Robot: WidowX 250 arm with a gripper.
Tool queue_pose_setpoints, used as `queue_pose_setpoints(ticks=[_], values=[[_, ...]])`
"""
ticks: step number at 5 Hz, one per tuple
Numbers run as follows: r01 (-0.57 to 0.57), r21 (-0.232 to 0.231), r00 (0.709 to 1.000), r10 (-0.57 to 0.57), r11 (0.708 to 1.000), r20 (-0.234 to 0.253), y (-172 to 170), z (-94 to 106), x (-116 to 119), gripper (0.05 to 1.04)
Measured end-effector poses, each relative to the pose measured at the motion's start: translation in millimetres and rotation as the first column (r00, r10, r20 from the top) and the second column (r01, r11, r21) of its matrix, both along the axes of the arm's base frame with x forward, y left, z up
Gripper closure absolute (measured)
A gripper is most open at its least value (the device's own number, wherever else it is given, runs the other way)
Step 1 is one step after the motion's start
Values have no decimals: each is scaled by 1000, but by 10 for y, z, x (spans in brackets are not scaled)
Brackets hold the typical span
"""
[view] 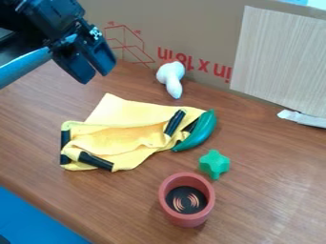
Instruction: Spreading cloth
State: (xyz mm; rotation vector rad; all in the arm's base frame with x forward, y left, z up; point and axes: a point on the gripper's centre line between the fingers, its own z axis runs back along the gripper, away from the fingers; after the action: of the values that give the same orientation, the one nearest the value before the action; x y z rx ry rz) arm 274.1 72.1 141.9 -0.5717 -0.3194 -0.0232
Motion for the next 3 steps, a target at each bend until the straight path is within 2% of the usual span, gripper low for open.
queue_pose_setpoints(ticks=[1,2,3], values=[[-7,-13,1000,6,1000,-21,-2,-77,11,84],[3,33,1000,-3,999,-4,-170,-182,128,84],[2,98,1000,-3,995,11,-290,-352,313,84]])
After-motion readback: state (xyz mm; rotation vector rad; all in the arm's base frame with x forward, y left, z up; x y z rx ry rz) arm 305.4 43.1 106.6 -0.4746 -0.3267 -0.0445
